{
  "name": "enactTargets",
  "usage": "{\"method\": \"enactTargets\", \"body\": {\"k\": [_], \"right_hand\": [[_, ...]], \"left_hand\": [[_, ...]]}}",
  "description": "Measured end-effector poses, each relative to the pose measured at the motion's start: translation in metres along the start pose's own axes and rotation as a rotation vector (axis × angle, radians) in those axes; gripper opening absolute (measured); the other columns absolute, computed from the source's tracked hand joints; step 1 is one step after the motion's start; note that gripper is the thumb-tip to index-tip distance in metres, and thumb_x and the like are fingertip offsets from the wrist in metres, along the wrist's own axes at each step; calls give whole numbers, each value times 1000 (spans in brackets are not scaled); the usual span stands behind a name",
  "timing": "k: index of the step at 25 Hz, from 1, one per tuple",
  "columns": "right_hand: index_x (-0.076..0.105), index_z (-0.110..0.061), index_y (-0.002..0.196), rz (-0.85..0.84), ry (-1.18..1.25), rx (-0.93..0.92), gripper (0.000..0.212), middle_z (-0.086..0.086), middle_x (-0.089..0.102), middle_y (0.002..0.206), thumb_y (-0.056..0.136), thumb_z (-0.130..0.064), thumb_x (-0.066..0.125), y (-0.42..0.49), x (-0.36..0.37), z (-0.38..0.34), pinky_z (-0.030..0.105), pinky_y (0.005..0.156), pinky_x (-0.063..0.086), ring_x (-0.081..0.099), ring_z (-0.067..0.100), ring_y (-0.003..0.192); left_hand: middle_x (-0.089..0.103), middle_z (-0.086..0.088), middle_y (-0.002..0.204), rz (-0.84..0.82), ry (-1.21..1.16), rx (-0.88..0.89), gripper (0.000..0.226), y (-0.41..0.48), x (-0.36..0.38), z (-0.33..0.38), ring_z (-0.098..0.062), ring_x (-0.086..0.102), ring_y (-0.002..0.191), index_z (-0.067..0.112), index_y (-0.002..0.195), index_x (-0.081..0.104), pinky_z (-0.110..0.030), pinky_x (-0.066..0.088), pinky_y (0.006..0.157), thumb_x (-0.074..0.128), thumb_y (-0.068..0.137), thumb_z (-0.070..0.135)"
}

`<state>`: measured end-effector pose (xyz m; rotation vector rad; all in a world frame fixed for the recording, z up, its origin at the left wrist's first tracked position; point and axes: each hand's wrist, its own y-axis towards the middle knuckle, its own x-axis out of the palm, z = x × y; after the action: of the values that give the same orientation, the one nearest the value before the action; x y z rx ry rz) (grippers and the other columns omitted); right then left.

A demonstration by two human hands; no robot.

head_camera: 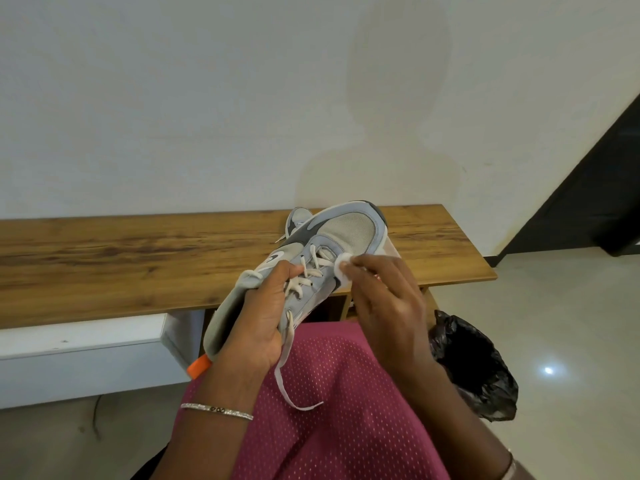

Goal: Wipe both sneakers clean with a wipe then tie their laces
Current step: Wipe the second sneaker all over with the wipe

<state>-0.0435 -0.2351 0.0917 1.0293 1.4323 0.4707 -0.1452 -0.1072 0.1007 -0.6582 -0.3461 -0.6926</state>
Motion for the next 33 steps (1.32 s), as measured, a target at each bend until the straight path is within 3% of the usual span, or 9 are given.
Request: {"method": "enactTargets", "body": {"k": [5,8,12,17,20,23,27,30,33], "right_hand": [[75,1,99,140,4,105,13,14,71,103,87,-2,74,25,-10,26,19,84,46,64,25,96],[75,0,100,117,10,93,15,14,71,103,85,1,74,7,0,11,24,81,50,63,24,96],[74,-1,105,-8,-5,33,19,14,70,105,87,-1,67,-8,4,0,18,84,42,57,20,99],[74,1,101,117,-60,142,18,15,68,104,83,2,76,25,-9,31,18,79,40,59,25,94],[74,0,103,76,-48,153,18,14,68,105,85,1,72,13,-1,18,22,79,46,59,24,96],[73,-1,108,-44,-30,105,22,14,68,107,86,0,68,-9,9,0,30,77,54,61,25,98],[73,2,104,37,-59,161,21,16,68,105,83,2,73,8,0,26,32,75,54,61,28,96],[74,0,103,85,-57,193,19,14,69,105,84,0,74,13,-2,28,26,77,50,60,26,97],[75,-5,104,59,-10,212,18,9,71,105,86,-5,72,2,7,8,23,78,49,61,18,98]], "left_hand": [[76,-16,109,17,31,-21,32,3,1,-2,-29,74,103,7,117,72,-40,55,92,68,88,21],[77,-15,107,37,64,3,30,3,1,-4,-29,74,101,8,115,73,-39,56,92,67,88,21],[78,-13,102,73,81,47,23,0,2,-6,-27,74,99,8,108,74,-40,55,96,66,89,17],[78,-12,104,106,125,24,31,-4,6,-11,-28,67,103,14,99,77,-46,46,102,77,73,30],[78,-8,99,84,158,88,23,-4,7,-12,-27,69,100,8,99,76,-39,50,94,72,82,23],[77,-16,101,89,179,84,24,-4,4,-13,-29,68,96,6,100,76,-41,47,87,71,83,22],[77,-15,105,95,167,45,30,-5,3,-12,-27,67,100,9,103,76,-42,48,91,74,79,27],[76,-15,104,80,173,23,49,-5,5,-11,-22,60,101,10,101,77,-40,46,93,80,60,36],[71,-2,101,38,163,22,60,-6,7,-10,-20,52,102,9,99,77,-38,41,90,82,49,42]]}}
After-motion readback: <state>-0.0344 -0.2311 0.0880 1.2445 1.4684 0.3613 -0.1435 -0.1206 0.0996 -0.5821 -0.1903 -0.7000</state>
